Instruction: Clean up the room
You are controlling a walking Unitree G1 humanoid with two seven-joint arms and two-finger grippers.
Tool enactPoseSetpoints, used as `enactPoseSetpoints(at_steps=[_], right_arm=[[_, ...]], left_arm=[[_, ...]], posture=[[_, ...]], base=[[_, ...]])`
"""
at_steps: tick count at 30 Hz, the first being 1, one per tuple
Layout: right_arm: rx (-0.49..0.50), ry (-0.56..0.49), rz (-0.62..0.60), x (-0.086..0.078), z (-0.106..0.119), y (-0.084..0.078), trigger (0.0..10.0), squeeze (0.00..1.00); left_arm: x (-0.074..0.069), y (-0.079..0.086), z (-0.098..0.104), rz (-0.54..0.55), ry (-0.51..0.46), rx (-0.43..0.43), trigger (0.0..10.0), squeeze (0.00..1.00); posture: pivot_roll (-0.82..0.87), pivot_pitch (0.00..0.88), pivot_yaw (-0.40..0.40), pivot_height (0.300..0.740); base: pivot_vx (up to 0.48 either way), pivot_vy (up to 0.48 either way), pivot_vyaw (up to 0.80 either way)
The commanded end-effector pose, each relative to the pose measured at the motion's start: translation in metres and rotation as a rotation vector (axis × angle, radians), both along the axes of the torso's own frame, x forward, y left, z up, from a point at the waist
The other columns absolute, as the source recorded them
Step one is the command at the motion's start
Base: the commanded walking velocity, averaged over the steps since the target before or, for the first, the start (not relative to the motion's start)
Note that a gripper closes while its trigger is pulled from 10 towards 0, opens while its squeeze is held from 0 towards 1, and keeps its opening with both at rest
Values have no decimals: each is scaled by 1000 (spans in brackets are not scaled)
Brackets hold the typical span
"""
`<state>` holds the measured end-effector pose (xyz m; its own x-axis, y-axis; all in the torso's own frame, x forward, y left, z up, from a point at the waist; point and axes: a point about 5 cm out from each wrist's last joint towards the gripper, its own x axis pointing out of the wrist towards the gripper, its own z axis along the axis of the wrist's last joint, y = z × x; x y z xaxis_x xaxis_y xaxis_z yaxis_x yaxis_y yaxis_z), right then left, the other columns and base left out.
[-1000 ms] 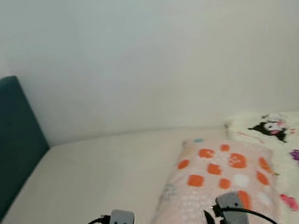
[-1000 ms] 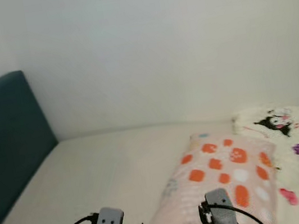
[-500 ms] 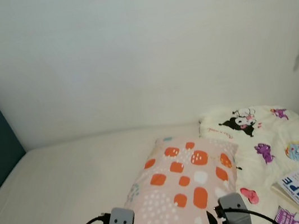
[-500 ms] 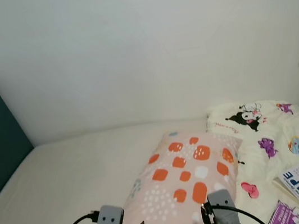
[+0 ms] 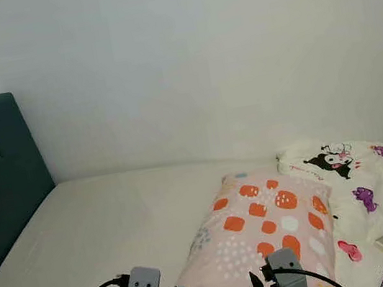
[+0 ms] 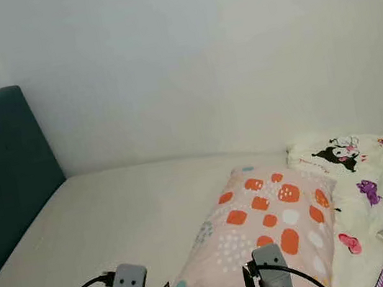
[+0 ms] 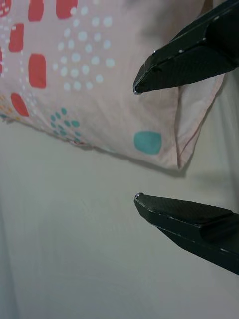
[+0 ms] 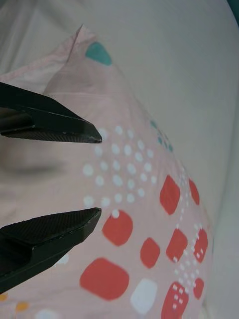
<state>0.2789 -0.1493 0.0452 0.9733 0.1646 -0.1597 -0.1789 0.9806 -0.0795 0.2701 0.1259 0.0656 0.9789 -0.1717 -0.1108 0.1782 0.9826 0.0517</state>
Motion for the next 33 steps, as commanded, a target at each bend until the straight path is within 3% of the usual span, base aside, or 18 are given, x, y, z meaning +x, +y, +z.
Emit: enactPoseSetpoints(at_steps=[1, 7, 33], right_arm=[[11, 12, -21, -2, -4, -5, 10000, 0], [19, 24, -36, -1, -4, -7, 10000, 0], [19, 16, -52, 2, -2, -15, 10000, 0]], left_arm=[[-2, -1, -4, -1, 12, -4, 10000, 0], [-2, -3, -5, -16, 23, -1, 10000, 0], [-2, -5, -7, -22, 33, -1, 10000, 0]], posture=[[1, 86, -26, 740], [-2, 78, -24, 740], [-4, 85, -22, 645]], base=[[0, 0, 0], [0, 0, 0], [0, 0, 0]])
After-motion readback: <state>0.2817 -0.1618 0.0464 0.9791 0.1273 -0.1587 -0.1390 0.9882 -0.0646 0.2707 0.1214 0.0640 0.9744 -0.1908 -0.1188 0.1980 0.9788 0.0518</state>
